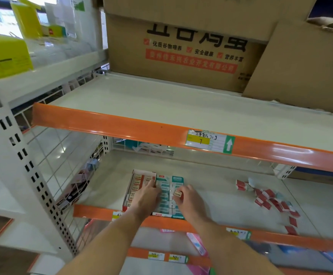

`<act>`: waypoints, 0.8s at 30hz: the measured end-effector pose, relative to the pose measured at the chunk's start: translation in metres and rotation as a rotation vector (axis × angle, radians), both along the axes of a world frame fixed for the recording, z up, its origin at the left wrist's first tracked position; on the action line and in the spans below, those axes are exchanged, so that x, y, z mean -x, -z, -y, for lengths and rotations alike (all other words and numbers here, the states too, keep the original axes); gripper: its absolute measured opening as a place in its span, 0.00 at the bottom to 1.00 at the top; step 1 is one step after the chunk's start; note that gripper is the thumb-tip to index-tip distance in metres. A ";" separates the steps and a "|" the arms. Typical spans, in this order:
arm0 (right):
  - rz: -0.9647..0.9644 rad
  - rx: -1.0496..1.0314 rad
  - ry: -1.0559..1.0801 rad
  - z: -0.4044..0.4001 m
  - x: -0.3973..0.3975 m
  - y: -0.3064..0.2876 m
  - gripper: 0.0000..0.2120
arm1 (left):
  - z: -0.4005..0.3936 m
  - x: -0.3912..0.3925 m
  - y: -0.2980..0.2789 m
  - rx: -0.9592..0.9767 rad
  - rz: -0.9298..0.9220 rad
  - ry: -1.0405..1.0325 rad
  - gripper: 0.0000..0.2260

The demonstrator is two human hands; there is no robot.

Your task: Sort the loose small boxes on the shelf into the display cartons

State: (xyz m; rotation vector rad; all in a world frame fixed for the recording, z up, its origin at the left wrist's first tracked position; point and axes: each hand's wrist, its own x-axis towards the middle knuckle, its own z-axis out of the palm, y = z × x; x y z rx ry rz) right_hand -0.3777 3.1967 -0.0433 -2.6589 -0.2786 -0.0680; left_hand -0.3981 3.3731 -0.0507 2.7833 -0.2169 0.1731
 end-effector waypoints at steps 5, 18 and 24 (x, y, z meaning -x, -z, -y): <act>-0.019 0.003 0.002 0.003 -0.001 -0.001 0.13 | 0.004 -0.005 0.003 0.064 -0.043 -0.011 0.07; -0.025 0.020 -0.042 -0.001 -0.004 -0.002 0.14 | 0.012 -0.015 0.001 0.046 -0.064 -0.077 0.04; -0.027 0.016 -0.103 -0.020 -0.009 -0.006 0.17 | -0.008 -0.021 -0.008 0.045 -0.034 -0.140 0.11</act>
